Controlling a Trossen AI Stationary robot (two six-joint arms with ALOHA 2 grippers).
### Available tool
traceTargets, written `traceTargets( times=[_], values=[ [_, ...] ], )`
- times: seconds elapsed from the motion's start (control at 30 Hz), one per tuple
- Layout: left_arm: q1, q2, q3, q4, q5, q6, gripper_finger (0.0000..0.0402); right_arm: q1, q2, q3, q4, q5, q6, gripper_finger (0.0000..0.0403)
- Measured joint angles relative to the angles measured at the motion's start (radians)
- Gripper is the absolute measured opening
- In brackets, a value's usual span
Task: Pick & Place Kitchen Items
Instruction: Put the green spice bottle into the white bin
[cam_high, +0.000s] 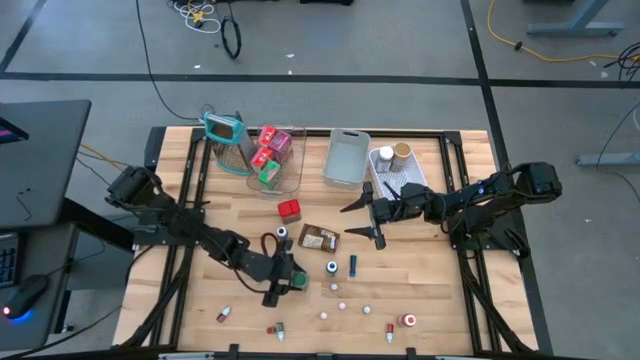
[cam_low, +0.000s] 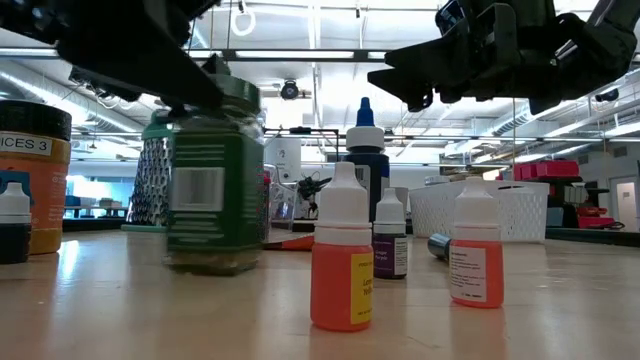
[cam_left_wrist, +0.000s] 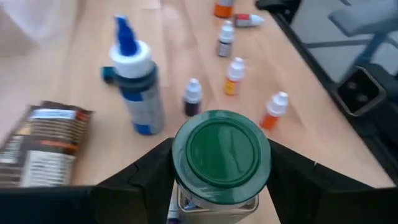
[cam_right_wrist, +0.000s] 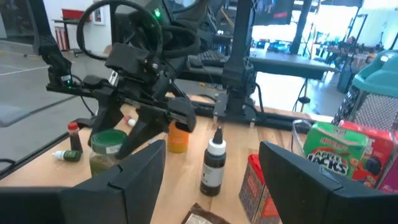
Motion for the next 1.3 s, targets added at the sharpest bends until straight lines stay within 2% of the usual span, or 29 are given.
traceTargets(
  times=[0.23,0.33,0.47,0.6,0.8,0.97,1.3],
  values=[
    [0.006,-0.065,0.015,0.018,-0.100,0.128,0.0216,0.000,0.000,0.000,0.046,0.001,-0.001,0.0268],
    [0.030,-0.120,0.031,0.004,-0.142,0.154,0.0216,0.000,0.000,0.000,0.049,0.053,-0.021,0.0268],
    [0.103,-0.181,0.060,-0.051,-0.185,0.144,0.0216,0.000,0.000,0.000,0.052,0.140,-0.037,0.0268],
    [0.199,-0.196,0.075,-0.062,-0.193,0.123,0.0220,0.001,0.000,0.000,0.050,0.148,-0.037,0.0268],
    [0.342,-0.196,0.076,-0.052,-0.114,0.129,0.0217,0.001,0.000,0.000,0.050,0.140,-0.052,0.0268],
    [0.417,-0.195,0.076,0.016,0.008,0.174,0.0219,-0.005,0.000,0.017,0.025,0.216,-0.056,0.0268],
    [0.456,-0.171,0.076,0.056,0.026,0.226,0.0219,-0.024,0.001,0.210,-0.339,0.210,-0.053,0.0268]
  ],
)
